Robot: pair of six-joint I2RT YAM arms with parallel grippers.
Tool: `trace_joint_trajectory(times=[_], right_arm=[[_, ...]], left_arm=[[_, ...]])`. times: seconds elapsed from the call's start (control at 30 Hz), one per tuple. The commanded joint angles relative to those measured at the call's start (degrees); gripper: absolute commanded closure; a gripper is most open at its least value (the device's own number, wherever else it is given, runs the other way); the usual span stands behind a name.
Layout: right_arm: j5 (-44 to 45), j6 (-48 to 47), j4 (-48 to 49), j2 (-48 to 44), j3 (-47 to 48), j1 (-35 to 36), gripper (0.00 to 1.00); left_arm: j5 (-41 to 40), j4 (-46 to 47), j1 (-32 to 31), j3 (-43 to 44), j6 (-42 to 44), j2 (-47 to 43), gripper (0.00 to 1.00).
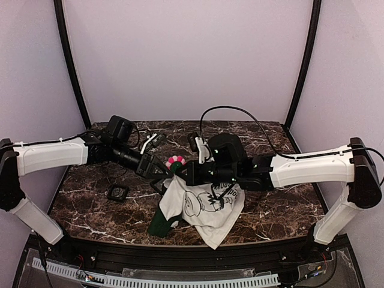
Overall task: Remove the brooch from the garment
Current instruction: Pass from the left arm to the right, then pass from the right arm to the left, then open the brooch on the crumpled clothing.
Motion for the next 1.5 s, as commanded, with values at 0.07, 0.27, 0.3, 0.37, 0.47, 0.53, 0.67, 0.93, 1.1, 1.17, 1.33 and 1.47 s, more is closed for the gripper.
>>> trace_joint_trajectory(times=[0.07, 0.27, 0.3, 0.37, 0.47, 0.53, 0.67, 0.93, 1.1, 1.17, 1.33, 1.47], right_arm=[[-3.49, -0.02, 3.01, 1.53, 2.22, 0.08, 1.00], [-4.64, -0.11, 2.79, 2.42, 2.96, 0.05, 1.00], [-4.73, -0.11, 2.76, 2.52, 3.10, 0.06, 1.00], [-4.81, -0.11, 2.66, 2.77, 3.23, 0.07, 1.00], [-5.07, -0.13, 2.56, 3.04, 3.49, 0.00, 1.00], [-5.33, -0.14, 2.52, 3.22, 3.68, 0.06, 1.00], [-5.60, -0.41, 1.85, 3.45, 3.89, 0.08, 1.00], [-5.01, -1.51, 0.31, 1.58, 1.90, 0.14, 0.72], [-2.48, -3.69, -2.51, -1.21, -0.27, 1.30, 0.51], [-1.21, -4.29, -4.28, -1.57, -0.59, 1.97, 0.48], [1.51, -4.62, -8.63, 0.98, 0.93, 3.64, 0.48], [5.57, -4.30, -11.47, 3.16, 2.61, 5.08, 0.53]], left_arm=[[-2.18, 1.28, -0.39, -0.48, -0.14, -1.19, 0.32], [-2.49, 1.39, -0.69, -0.48, -0.35, -0.58, 0.52], [-2.59, 1.32, -0.71, -0.43, -0.36, -0.51, 0.55], [-2.79, 1.17, -0.71, -0.52, -0.32, -0.45, 0.61], [-2.90, 1.08, -0.72, -0.44, -0.26, -0.39, 0.69], [-2.91, 1.11, -0.79, -0.41, -0.25, -0.41, 0.77], [-3.29, 0.87, -0.75, -0.44, -0.26, -0.29, 0.95], [-4.77, -0.08, -0.75, -0.13, -0.18, -0.37, 0.99], [-6.45, -0.67, -0.56, -0.09, 0.13, -0.68, 0.99], [-6.74, -0.72, -0.35, -0.13, 0.04, -0.54, 0.99], [-6.63, -0.71, 0.06, -0.23, -0.24, -0.42, 0.99], [-6.40, -0.45, 0.21, -0.41, -0.41, -0.67, 0.99]])
